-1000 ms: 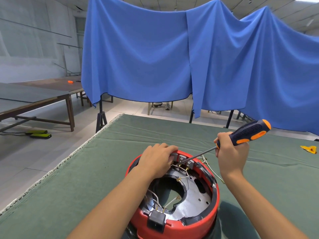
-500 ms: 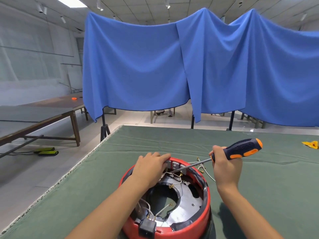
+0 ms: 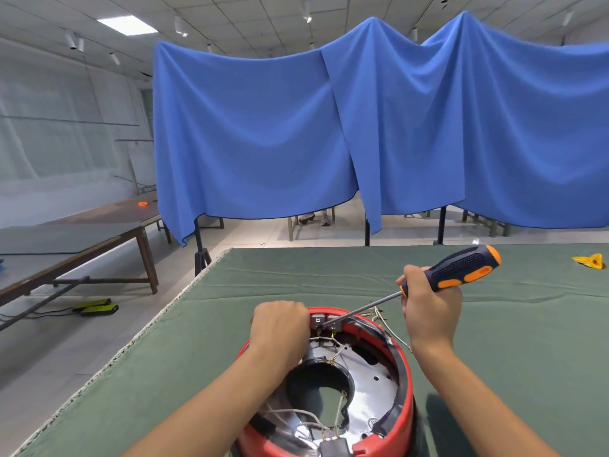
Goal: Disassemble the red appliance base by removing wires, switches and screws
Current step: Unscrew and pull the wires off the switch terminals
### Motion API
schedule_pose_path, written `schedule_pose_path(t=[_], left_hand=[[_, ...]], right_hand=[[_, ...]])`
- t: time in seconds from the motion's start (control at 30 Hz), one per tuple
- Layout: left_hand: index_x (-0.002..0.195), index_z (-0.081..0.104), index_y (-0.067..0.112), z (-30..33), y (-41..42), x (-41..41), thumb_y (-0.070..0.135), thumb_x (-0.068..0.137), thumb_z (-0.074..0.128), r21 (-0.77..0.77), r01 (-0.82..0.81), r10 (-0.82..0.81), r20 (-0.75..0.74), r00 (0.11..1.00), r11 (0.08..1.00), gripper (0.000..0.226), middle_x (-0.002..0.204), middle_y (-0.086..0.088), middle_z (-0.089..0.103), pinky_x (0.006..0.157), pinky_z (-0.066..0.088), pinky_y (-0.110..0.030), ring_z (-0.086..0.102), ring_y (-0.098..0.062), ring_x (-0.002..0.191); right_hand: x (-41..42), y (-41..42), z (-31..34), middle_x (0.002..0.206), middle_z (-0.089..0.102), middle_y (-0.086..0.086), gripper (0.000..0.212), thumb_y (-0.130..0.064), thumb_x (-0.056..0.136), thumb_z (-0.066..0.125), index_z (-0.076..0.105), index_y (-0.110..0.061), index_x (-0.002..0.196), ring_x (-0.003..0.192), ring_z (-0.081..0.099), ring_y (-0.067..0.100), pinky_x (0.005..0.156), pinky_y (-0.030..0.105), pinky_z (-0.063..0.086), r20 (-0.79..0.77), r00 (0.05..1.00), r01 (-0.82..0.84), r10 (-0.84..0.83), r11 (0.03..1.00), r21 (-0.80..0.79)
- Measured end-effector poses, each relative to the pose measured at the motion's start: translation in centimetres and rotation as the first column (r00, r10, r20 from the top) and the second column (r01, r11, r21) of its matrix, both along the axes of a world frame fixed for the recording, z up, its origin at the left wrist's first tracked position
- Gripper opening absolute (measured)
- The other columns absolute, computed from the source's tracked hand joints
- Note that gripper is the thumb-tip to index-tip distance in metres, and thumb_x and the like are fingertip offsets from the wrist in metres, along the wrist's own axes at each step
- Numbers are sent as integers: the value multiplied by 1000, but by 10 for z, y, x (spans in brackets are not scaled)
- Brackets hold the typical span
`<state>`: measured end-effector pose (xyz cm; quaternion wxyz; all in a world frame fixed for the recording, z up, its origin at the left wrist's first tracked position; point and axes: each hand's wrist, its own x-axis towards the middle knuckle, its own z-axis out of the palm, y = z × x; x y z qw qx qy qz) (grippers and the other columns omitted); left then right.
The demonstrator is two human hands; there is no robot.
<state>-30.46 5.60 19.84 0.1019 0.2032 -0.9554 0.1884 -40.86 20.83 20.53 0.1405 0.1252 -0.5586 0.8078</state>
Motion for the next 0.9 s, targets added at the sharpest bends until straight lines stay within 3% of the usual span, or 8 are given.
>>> schedule_pose_path(t=[0.17, 0.33, 0.47, 0.7, 0.9], left_hand=[[101, 56, 13, -2, 3, 0, 31, 92, 40, -3, 70, -70, -85, 994, 998, 26, 107, -9, 60, 70, 35, -34, 46, -27, 107], [96, 45, 20, -9, -9, -3, 31, 95, 37, 77, 102, -93, -112, 989, 992, 13, 105, -5, 64, 64, 31, -33, 60, -29, 97], [101, 51, 19, -11, -14, -8, 33, 97, 39, 87, 95, -82, -145, 986, 992, 19, 105, -4, 64, 65, 31, -33, 61, -29, 97], [96, 61, 25, -16, -23, -8, 43, 90, 49, 322, 145, -26, -345, 938, 936, 23, 94, 4, 66, 65, 35, -30, 58, -22, 98], [103, 63, 30, -17, -28, -8, 43, 88, 54, 511, 167, 44, -374, 926, 843, 22, 99, 5, 61, 71, 37, -30, 57, -21, 99]], right_hand=[[6, 1, 3, 41, 44, -10, 19, -15, 72, 59, 52, -7, 56, 43, 40, 11, 43, 24, 35, -38, 999, 21, -21, 1000, -3], [11, 2, 10, 41, 42, -10, 18, -19, 67, 55, 50, -6, 55, 43, 39, 11, 46, 27, 34, -60, 997, 40, -40, 999, -1], [12, 0, 10, 41, 41, -11, 19, -18, 67, 54, 49, -6, 54, 43, 38, 13, 47, 27, 33, -85, 995, 52, -50, 998, 20], [10, -5, 1, 43, 41, -10, 18, -17, 68, 55, 48, -7, 55, 42, 37, 12, 47, 27, 32, -84, 995, 58, -57, 998, 12], [10, -9, -3, 43, 42, -11, 20, -16, 69, 57, 49, -18, 50, 42, 37, 13, 48, 27, 32, -52, 996, 66, -67, 998, -22]])
